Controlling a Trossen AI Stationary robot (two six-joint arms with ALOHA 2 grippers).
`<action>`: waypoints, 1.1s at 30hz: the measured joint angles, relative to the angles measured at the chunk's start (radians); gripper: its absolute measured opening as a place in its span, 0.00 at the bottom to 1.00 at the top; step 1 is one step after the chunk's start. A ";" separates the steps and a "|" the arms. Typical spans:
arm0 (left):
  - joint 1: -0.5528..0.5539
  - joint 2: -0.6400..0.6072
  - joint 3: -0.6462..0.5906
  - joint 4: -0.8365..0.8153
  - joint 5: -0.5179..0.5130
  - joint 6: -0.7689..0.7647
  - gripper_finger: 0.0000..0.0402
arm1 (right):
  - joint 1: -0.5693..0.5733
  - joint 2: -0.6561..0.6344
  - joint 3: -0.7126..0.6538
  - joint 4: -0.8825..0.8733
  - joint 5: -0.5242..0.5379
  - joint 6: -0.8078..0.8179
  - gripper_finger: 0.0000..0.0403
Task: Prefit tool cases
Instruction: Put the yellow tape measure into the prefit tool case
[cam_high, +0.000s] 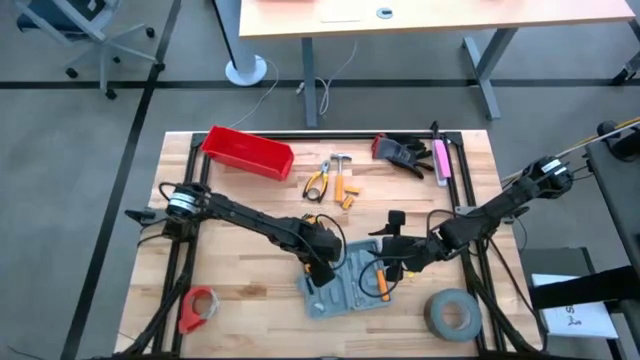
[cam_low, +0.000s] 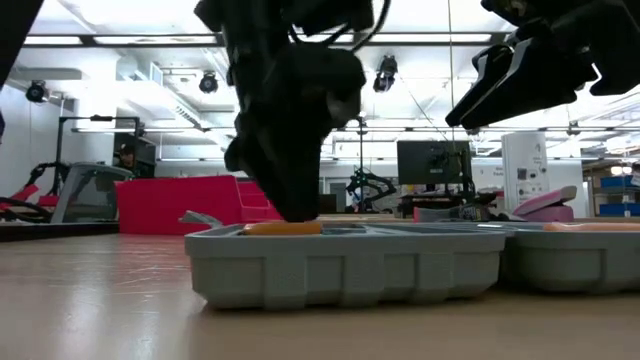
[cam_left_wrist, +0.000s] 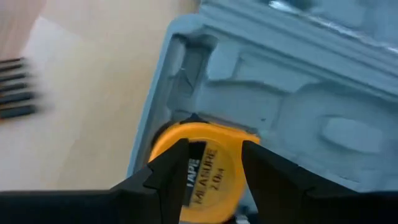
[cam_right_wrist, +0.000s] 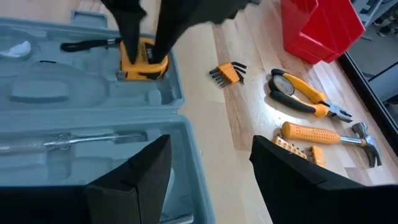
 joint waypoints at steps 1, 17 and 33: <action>-0.001 0.014 0.006 0.006 0.015 0.002 0.39 | 0.000 0.000 0.000 -0.002 0.000 0.000 0.49; -0.002 -0.030 0.119 -0.126 -0.044 0.011 0.35 | 0.000 0.000 0.000 -0.009 -0.001 0.025 0.49; -0.011 -0.030 0.117 -0.125 -0.035 0.013 0.39 | 0.000 0.000 0.000 -0.008 -0.001 0.026 0.49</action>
